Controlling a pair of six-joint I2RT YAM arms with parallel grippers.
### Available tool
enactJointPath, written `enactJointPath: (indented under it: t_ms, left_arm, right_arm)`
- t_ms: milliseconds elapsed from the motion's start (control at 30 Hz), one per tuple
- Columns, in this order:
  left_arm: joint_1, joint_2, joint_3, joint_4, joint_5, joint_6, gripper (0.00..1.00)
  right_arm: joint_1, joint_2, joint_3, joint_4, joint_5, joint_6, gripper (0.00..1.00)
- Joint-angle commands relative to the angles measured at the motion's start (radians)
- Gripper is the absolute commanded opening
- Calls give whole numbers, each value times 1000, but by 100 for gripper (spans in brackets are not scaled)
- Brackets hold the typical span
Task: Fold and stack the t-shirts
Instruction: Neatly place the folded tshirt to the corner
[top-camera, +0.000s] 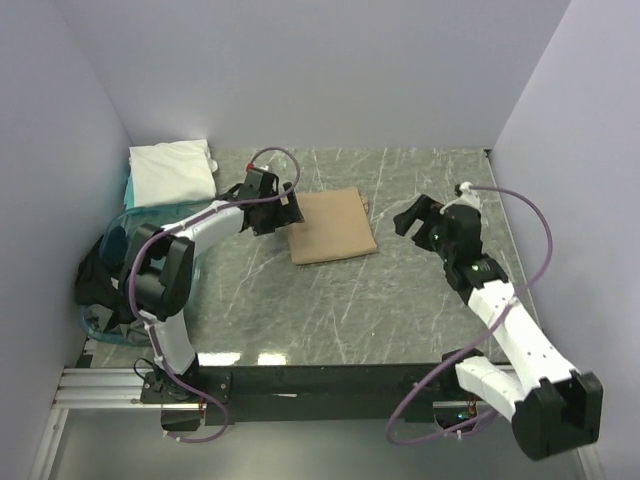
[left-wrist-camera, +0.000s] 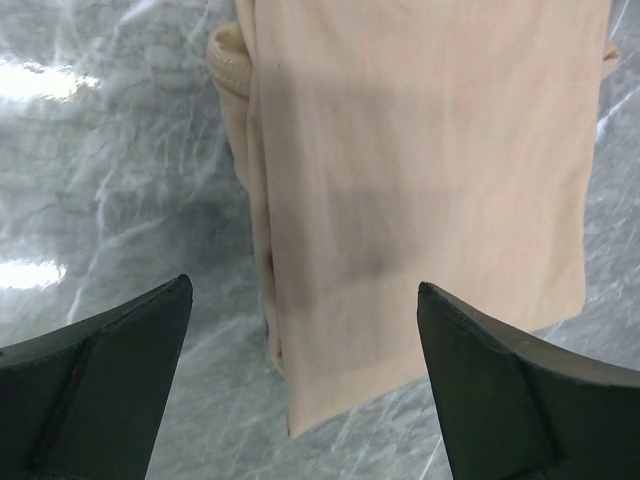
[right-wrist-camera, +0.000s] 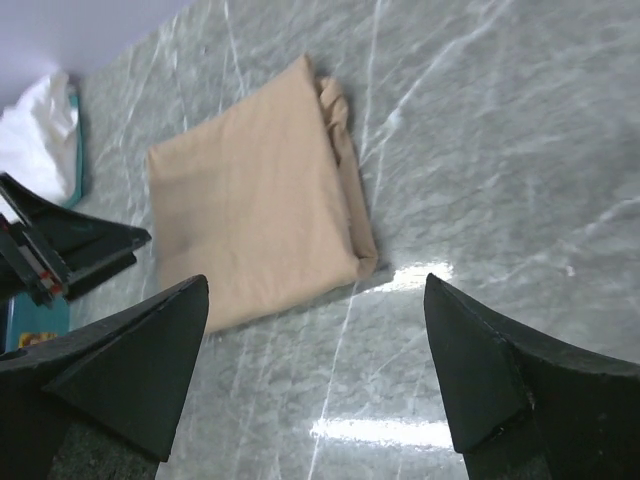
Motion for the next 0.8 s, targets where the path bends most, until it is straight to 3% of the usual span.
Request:
enactJointPath:
  t_ms: [0,167,300,500,767]
  left_arm:
    - [3,48,5,86,25,-20,99]
    - [-4,152,70,57,10,-20,99]
    - [-27,206,123,8,-53,-15,93]
    - [-70,264,176,-35,-53,3,74]
    - [-136,355,301,-115,-169,31,47]
  right_arm:
    - [-2,-112,-45,4,140,54,94]
    - [-2,-207,-79,-46,139,34,95]
    - [-2,-239,-85,-80,116,5,95]
    - [-1,-264,-90,-115,130,-14,95]
    - [-2,-288,-102,-131,168,-50,95]
